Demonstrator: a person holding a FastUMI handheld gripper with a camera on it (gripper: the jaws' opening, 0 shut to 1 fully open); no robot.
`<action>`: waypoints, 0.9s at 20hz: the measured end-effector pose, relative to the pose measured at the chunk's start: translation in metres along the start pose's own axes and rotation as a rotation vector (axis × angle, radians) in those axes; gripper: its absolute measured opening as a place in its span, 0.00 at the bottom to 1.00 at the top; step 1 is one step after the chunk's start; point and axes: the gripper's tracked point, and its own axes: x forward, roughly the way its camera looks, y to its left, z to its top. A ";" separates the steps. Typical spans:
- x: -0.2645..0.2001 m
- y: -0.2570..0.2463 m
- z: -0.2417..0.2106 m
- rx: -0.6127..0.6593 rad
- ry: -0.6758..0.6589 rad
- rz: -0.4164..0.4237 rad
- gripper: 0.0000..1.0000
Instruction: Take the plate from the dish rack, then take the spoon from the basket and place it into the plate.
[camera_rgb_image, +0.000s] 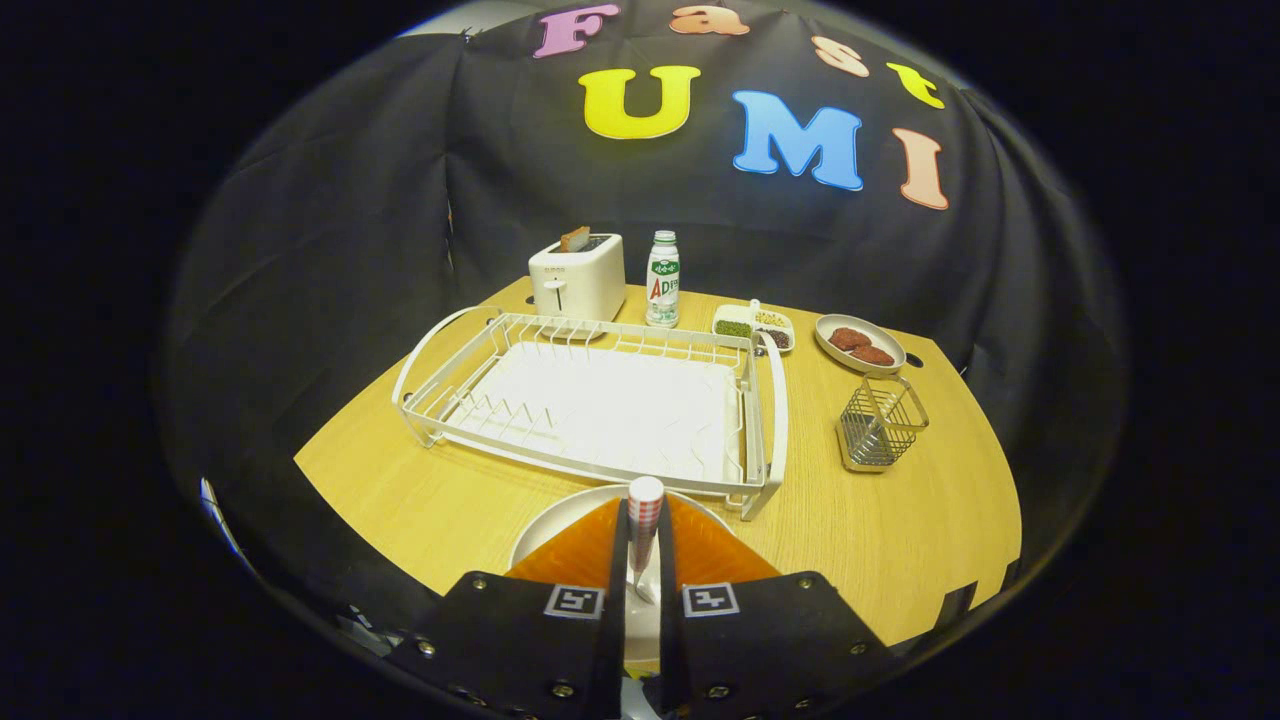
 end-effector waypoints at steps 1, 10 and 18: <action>0.000 -0.003 0.001 -0.012 -0.003 -0.007 0.14; -0.002 0.007 0.007 0.028 -0.013 0.037 0.70; -0.007 0.006 0.015 0.036 -0.038 0.021 0.70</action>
